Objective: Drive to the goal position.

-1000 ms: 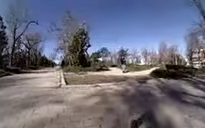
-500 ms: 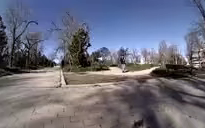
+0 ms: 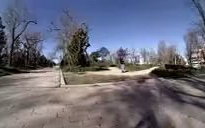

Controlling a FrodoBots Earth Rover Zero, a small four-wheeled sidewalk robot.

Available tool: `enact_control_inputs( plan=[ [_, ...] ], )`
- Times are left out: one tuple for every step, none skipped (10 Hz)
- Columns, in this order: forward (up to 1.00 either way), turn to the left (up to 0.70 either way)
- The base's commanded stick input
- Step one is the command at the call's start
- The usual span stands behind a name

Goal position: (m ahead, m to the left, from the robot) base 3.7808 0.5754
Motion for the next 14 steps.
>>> enact_control_inputs(
  plan=[
    [0.00,-0.98],
    [0.00,-0.98],
    [0.00,-0.98],
    [0.00,-0.98],
    [0.00,-0.98],
    [0.00,-0.98],
    [0.00,-0.98],
    [0.00,-0.87],
    [0.00,-0.70],
    [0.00,-0.52],
    [0.00,-0.34],
    [0.00,-0.16],
    [0.00,0.02],
    [0.00,0.19]
  ],
)
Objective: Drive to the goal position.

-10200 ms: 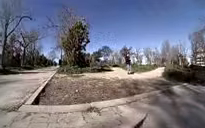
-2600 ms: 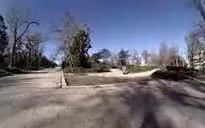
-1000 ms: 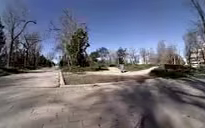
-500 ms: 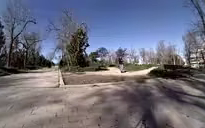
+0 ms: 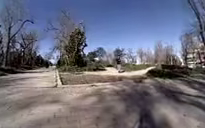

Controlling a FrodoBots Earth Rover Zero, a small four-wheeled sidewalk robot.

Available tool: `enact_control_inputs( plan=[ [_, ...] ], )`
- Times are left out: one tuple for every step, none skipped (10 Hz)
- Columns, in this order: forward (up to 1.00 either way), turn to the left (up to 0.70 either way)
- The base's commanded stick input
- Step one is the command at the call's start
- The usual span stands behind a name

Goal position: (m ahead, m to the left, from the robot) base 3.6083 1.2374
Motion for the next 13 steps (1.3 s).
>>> enact_control_inputs(
  plan=[
    [0.00,0.23],
    [0.00,0.23],
    [0.00,0.23],
    [0.15,0.25],
    [0.66,0.32],
    [0.88,0.35],
    [0.89,0.36],
    [0.89,0.36],
    [0.89,0.36],
    [0.89,0.36],
    [0.89,0.36],
    [0.90,0.36],
    [0.91,0.37]
  ],
)
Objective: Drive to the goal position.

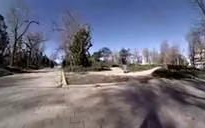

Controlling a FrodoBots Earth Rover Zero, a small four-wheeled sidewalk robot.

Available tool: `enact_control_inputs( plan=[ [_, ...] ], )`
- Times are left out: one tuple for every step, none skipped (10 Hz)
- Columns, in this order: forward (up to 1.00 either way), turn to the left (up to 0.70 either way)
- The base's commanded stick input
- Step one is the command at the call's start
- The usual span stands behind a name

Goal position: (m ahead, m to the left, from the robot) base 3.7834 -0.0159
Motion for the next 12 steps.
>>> enact_control_inputs(
  plan=[
    [0.91,0.37],
    [0.92,0.37],
    [0.92,0.37],
    [0.93,0.37],
    [0.93,0.37],
    [0.94,0.38],
    [0.95,0.38],
    [0.95,0.38],
    [0.95,0.38],
    [0.95,0.38],
    [0.95,0.38],
    [0.95,0.38]
  ],
)
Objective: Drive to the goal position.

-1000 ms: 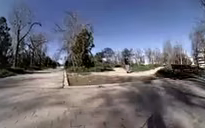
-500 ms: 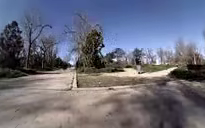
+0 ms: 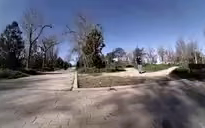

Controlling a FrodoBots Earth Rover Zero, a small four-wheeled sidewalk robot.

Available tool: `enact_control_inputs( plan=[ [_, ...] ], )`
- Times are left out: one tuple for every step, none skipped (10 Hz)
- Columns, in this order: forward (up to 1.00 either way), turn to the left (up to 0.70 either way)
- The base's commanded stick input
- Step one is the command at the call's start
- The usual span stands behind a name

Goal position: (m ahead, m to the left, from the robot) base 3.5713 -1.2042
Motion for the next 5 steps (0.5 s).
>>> enact_control_inputs(
  plan=[
    [0.95,0.38],
    [0.95,0.38],
    [0.95,0.38],
    [0.96,0.38],
    [0.97,0.39]
  ],
)
